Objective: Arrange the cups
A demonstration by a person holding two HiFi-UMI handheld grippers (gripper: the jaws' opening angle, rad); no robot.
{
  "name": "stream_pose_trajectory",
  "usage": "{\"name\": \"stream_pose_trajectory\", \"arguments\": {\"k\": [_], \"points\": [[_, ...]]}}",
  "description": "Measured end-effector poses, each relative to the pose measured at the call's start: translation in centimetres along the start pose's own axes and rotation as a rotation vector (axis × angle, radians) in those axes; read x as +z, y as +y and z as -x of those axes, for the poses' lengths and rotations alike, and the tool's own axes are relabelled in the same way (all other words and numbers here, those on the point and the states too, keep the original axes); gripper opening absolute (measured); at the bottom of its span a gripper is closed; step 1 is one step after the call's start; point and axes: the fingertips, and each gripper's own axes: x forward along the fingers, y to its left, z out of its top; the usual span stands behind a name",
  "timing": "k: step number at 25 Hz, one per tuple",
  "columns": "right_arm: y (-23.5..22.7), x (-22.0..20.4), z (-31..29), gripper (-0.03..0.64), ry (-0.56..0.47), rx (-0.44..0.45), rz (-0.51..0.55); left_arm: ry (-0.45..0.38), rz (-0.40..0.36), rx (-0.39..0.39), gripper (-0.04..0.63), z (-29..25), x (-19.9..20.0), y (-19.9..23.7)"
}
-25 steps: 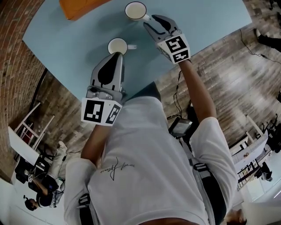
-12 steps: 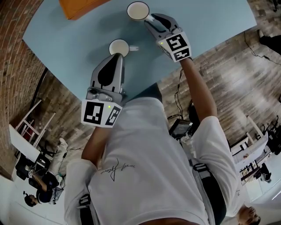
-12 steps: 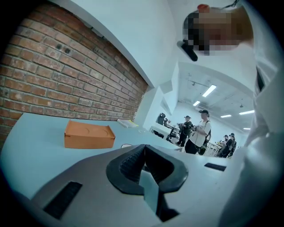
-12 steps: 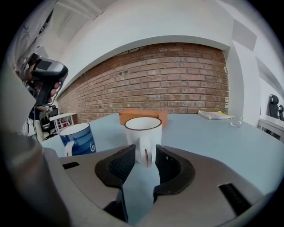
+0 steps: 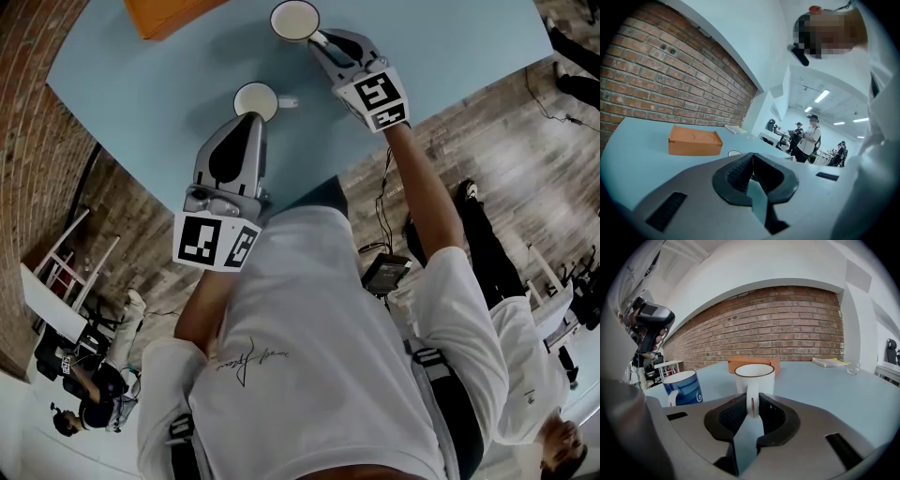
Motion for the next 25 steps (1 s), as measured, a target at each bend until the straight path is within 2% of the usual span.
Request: {"name": "stream_pose_trajectory", "arguments": {"k": [25], "points": [[0.50,0.06,0.96,0.066,0.007,-0.031,-0.020,-0.021,0.003,0.009,0.009,0.67,0.40,0.52]]}}
